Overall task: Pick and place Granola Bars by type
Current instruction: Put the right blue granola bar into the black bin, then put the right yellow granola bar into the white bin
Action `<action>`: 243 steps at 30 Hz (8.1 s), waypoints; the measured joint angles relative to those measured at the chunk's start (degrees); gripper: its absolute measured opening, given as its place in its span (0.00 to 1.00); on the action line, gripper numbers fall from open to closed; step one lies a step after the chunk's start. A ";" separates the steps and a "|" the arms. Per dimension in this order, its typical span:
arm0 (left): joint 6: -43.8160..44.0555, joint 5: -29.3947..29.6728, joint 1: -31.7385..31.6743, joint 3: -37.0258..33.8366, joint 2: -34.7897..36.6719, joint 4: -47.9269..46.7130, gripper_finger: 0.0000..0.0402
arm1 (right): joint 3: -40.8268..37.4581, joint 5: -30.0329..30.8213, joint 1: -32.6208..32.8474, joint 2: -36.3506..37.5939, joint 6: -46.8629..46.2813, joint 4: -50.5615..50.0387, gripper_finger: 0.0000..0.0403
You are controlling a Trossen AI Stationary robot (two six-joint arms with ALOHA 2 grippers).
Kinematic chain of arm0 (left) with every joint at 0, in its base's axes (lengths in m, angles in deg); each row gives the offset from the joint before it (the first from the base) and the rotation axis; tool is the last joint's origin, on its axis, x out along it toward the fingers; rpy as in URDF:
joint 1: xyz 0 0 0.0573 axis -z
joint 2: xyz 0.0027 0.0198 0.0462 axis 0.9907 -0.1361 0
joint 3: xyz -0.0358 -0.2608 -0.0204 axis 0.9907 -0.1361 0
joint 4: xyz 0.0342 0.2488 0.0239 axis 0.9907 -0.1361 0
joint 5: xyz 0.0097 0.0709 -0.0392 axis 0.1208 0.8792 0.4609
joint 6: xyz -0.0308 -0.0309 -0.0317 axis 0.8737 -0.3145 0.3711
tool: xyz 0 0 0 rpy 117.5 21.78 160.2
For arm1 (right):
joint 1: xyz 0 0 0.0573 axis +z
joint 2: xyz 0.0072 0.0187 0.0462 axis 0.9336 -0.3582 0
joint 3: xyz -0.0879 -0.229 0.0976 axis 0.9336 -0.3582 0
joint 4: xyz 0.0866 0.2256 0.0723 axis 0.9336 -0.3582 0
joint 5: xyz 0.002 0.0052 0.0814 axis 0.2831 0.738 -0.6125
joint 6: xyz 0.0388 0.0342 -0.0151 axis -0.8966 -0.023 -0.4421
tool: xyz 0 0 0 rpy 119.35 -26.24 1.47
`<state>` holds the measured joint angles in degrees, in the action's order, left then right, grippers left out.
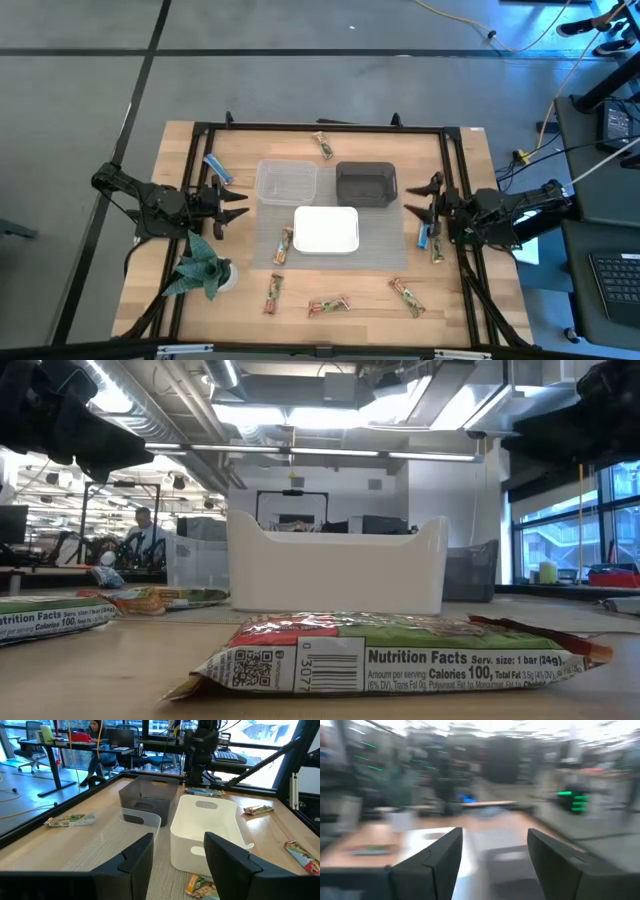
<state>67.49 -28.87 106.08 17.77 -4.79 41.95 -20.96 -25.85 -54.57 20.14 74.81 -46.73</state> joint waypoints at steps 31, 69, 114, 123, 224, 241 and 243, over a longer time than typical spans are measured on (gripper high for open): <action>-0.42 2.96 -0.02 0.00 0.00 0.06 0.42 | 50.14 22.50 0.00 -48.27 -38.90 -31.55 0.56; 2.64 10.31 -0.02 0.01 0.00 0.46 0.42 | 39.07 -24.29 4.56 -75.51 -116.75 -68.51 0.56; 2.51 12.14 0.00 0.01 0.00 0.38 0.42 | 28.66 -24.98 5.05 -75.65 -112.72 -52.31 0.26; 2.51 12.16 -0.02 0.00 0.00 0.37 0.42 | 33.37 -25.07 5.10 -75.64 -109.69 -59.12 0.26; 2.51 14.94 -0.02 0.01 0.00 0.37 0.42 | 69.73 -19.34 -20.18 -78.48 -52.57 -79.43 0.49; 2.58 14.98 -0.02 0.01 0.00 0.92 0.42 | 67.54 -27.28 3.38 -76.76 -80.87 -84.35 0.49; 2.58 14.98 -0.01 0.01 0.00 0.94 0.42 | 66.03 -27.32 5.10 -76.78 -84.74 -84.35 0.49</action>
<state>70.07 -13.89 106.07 17.78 -4.79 42.89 45.08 -53.17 -49.47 -56.64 -9.93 -131.08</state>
